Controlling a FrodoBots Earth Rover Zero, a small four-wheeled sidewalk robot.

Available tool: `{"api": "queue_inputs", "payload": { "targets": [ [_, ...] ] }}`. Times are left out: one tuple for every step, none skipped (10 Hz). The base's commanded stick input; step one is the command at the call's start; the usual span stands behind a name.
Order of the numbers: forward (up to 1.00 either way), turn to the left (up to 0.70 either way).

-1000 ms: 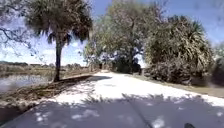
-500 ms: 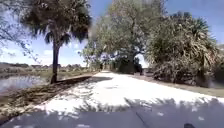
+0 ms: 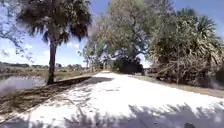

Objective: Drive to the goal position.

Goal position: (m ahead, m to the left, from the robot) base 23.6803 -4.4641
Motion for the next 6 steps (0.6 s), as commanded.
{"api": "queue_inputs", "payload": {
  "targets": [
    [0.7, 0.0],
    [0.7, 0.0],
    [0.7, 0.0],
    [0.7, 0.0],
    [0.7, 0.0],
    [0.7, 0.0]
  ]
}}
